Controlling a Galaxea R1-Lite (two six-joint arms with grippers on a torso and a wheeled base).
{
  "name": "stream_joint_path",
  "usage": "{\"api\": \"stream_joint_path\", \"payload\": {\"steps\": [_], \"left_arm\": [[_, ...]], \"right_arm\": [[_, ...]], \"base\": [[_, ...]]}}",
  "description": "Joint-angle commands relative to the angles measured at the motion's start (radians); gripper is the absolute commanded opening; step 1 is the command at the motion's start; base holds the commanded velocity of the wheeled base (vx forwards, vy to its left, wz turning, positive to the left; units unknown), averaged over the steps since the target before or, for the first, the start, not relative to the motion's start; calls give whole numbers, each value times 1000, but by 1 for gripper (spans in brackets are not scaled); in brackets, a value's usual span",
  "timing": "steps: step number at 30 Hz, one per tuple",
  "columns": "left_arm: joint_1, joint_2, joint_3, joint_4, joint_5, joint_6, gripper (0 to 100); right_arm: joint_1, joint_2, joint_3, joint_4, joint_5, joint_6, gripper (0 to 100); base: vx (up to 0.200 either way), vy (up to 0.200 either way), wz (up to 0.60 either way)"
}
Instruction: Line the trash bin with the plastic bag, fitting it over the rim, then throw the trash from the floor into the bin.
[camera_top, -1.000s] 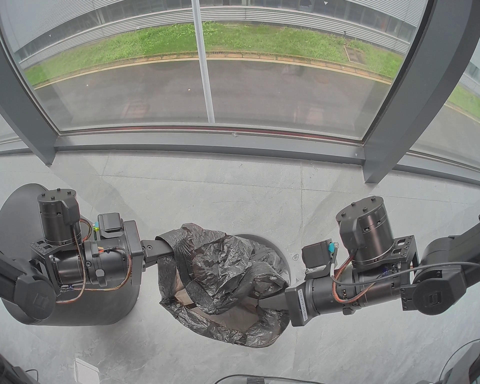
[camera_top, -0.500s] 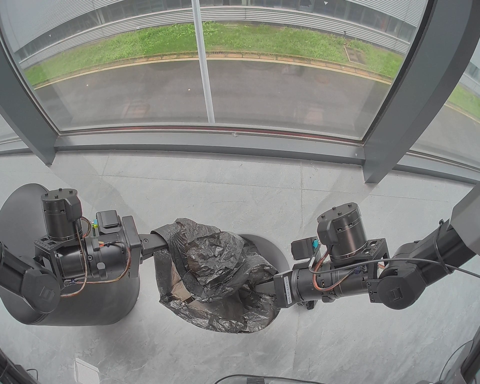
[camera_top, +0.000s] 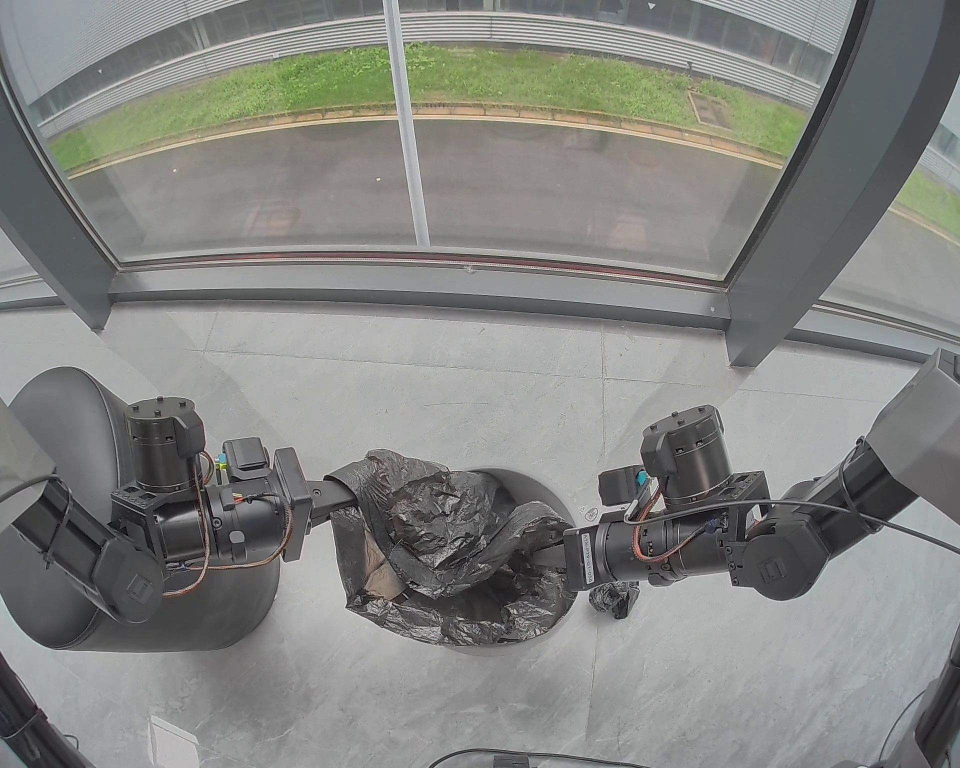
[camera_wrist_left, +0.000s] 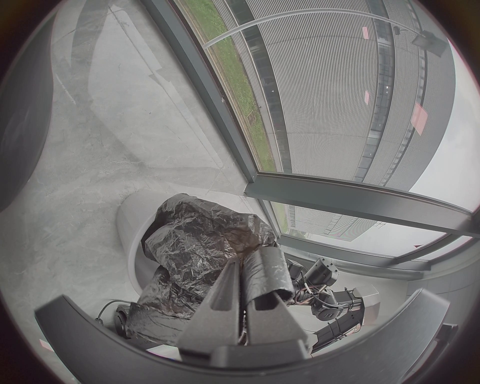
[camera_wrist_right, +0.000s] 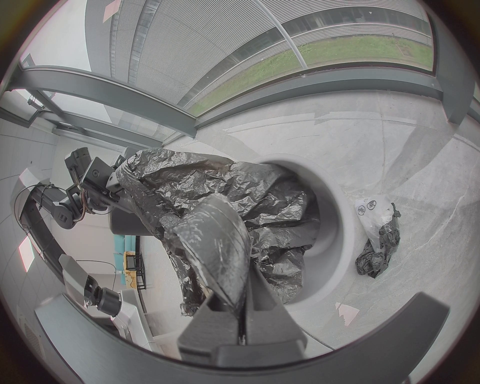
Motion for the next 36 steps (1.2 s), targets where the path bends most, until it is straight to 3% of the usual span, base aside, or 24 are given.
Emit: {"api": "stream_joint_path", "payload": {"steps": [1, 12, 24, 29, 36], "left_arm": [[-1, 80, -6, -23, 0, -1, 0], [-12, 138, -14, -53, -2, -2, 0], [-76, 132, 8, -55, 12, -64, 0], [-124, 132, 13, -47, 109, -71, 0], [-128, 135, 34, -44, 129, -70, 0]], "right_arm": [[-21, 30, 2, -12, 0, 0, 0], [-25, 90, 7, -45, -8, -20, 0], [-31, 105, 53, -55, -97, -18, 0], [-35, 110, 122, -137, -124, -17, 0], [-35, 148, 160, -216, -126, -18, 0]], "base": [[0, 0, 0], [0, 0, 0], [0, 0, 0], [0, 0, 0], [0, 0, 0]]}}
